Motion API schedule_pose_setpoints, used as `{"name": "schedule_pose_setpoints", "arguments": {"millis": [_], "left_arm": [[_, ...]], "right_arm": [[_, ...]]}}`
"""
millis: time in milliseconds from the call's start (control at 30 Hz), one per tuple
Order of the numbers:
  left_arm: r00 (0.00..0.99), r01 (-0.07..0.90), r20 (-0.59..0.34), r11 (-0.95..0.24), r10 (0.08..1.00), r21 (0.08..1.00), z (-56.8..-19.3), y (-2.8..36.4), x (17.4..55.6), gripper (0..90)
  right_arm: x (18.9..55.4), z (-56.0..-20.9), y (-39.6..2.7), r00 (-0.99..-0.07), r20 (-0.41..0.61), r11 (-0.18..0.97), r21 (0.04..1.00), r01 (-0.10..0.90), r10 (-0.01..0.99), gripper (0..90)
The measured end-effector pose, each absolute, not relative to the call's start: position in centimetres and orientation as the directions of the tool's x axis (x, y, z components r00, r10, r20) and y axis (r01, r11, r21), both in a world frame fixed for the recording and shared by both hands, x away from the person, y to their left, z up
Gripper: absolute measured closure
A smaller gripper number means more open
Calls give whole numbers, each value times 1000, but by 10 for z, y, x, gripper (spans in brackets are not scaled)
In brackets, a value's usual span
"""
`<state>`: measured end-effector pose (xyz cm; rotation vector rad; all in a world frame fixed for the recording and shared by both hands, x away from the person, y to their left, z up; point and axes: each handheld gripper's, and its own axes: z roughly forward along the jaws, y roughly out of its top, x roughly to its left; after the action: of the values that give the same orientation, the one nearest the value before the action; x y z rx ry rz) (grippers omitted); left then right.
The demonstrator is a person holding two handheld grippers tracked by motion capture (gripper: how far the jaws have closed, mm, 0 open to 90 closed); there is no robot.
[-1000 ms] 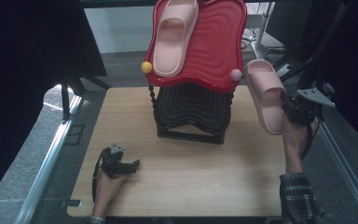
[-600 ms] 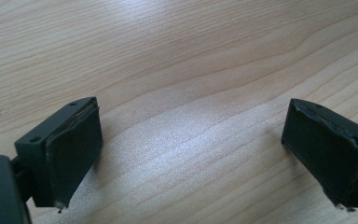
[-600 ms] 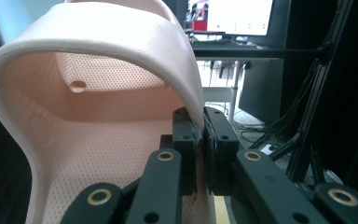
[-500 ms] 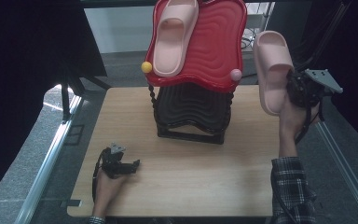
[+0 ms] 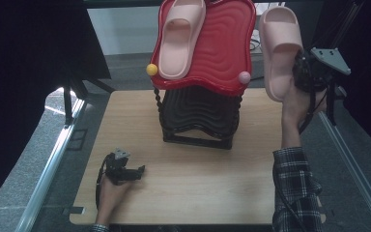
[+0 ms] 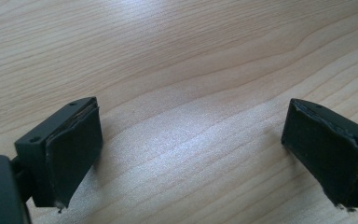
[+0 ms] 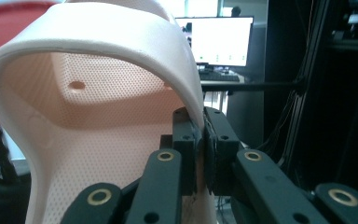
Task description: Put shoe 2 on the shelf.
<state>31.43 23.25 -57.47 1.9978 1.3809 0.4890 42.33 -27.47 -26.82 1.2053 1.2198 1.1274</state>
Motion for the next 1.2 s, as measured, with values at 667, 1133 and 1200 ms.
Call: {"name": "schedule_pose_setpoints", "arguments": {"millis": [667, 1133, 1200], "left_arm": [[386, 681, -60, -240, 921, 692, -574, 231, 314, 49], [393, 678, -58, -246, 918, 692, -574, 230, 313, 49], [393, 679, -59, -246, 918, 692, -574, 230, 313, 49]], "right_arm": [[449, -202, -205, 40, -74, 74, 997, 16, 996, 840], [461, -204, -177, -1, -102, 102, 993, 60, 995, 812], [461, -206, -176, 0, -108, 107, 992, 65, 994, 804]]}}
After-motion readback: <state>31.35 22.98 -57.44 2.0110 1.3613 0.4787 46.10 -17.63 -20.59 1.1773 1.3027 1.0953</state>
